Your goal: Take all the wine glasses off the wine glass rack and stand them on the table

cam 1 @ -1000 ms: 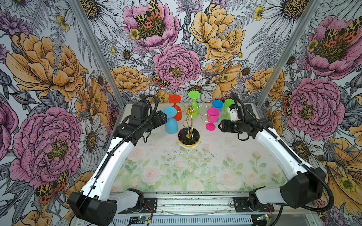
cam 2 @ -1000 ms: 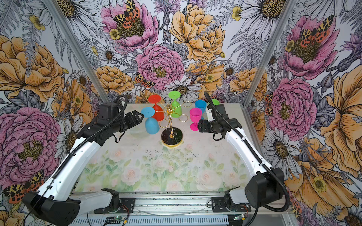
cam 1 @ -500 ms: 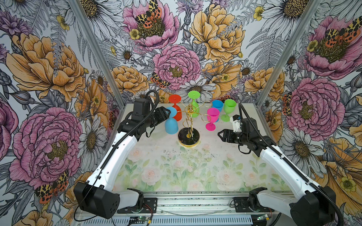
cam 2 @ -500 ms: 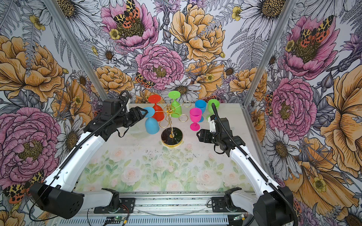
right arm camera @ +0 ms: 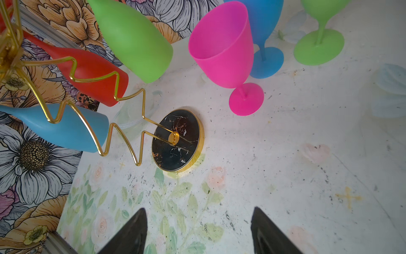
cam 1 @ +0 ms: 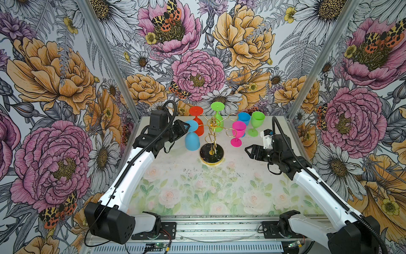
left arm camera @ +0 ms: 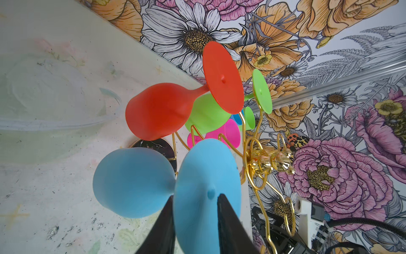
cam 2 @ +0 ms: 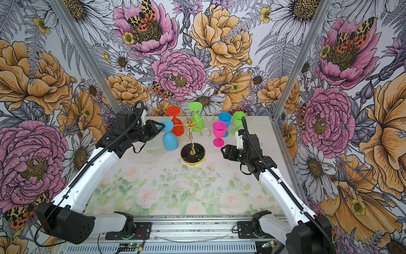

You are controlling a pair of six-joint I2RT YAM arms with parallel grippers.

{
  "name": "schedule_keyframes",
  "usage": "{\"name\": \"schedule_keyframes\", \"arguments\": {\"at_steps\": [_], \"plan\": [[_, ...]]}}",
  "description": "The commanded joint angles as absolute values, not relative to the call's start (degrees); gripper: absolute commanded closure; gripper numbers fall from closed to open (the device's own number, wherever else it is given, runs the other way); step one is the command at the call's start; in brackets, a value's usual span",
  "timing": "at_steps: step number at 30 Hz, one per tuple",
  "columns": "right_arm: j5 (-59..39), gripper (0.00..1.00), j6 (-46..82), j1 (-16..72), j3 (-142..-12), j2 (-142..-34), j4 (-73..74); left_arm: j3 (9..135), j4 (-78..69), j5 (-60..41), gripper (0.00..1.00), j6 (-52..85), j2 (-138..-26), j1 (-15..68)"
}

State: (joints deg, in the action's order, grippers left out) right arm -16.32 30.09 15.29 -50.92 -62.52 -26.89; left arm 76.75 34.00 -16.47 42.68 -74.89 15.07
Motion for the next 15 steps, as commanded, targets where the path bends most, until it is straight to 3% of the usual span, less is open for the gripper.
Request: {"name": "schedule_keyframes", "arguments": {"at_steps": [1,15], "plan": [[-15.4,0.25,31.2,15.2,-49.9,-61.0,-25.0,75.5,32.3,-18.2,0.69,43.3,-73.1,14.2],[-15.2,0.25,32.7,15.2,-49.1,-60.2,-24.0,72.3,29.7,-19.4,0.81,45.2,-70.4,12.7]]}}
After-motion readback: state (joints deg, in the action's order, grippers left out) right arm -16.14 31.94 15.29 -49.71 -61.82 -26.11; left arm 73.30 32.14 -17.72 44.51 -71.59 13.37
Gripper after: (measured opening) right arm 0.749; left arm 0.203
